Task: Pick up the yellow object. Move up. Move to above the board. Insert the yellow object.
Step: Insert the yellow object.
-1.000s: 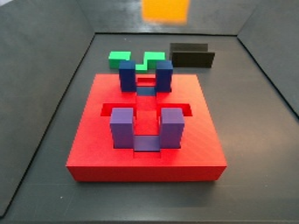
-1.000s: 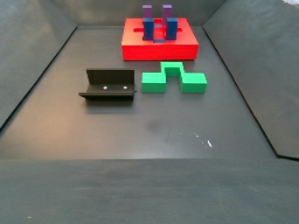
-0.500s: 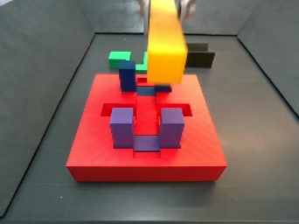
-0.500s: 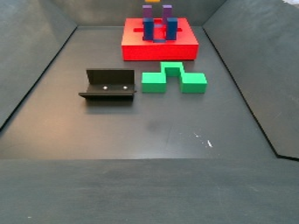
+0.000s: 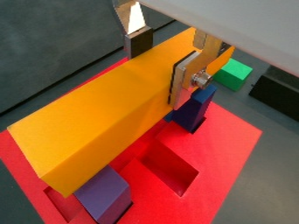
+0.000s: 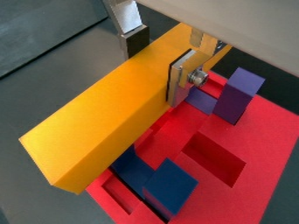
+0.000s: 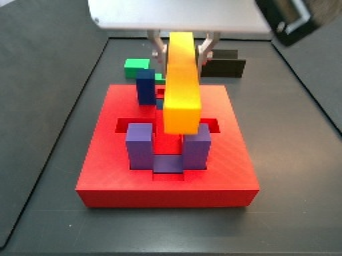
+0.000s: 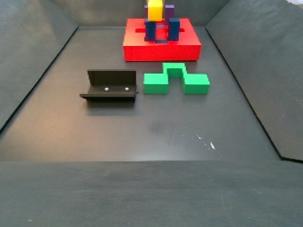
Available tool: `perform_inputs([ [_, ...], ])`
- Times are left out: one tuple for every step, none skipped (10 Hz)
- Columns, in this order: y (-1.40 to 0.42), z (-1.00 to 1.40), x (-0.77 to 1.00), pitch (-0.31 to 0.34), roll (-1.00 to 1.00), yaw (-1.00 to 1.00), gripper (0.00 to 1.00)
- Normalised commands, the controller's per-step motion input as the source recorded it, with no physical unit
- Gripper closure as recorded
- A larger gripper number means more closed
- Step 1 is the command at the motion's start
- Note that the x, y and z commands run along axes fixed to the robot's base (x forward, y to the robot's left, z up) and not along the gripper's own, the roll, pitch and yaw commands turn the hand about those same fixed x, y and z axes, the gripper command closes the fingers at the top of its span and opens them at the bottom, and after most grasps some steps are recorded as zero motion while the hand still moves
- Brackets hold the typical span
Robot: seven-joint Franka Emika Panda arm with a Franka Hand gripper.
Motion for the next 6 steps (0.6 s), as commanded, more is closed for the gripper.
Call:
perform_inputs([
  [0.0, -0.03, -0.22, -0.106, 0.06, 0.04, 1.0],
  [-0.05, -0.02, -0.15, -0.133, 0.14, 0.07, 1.0],
  [-0.06, 0.0, -0.14, -0.119, 0.13, 0.09, 1.0],
  [-0.05, -0.08, -0.17, -0.111, 0.13, 0.1, 1.0],
  [-0.03, -0.12, -0.19, -0.107, 0.16, 0.11, 1.0],
  [-0.02, -0.11, -0.16, -0.096, 0.2, 0.12, 1.0],
])
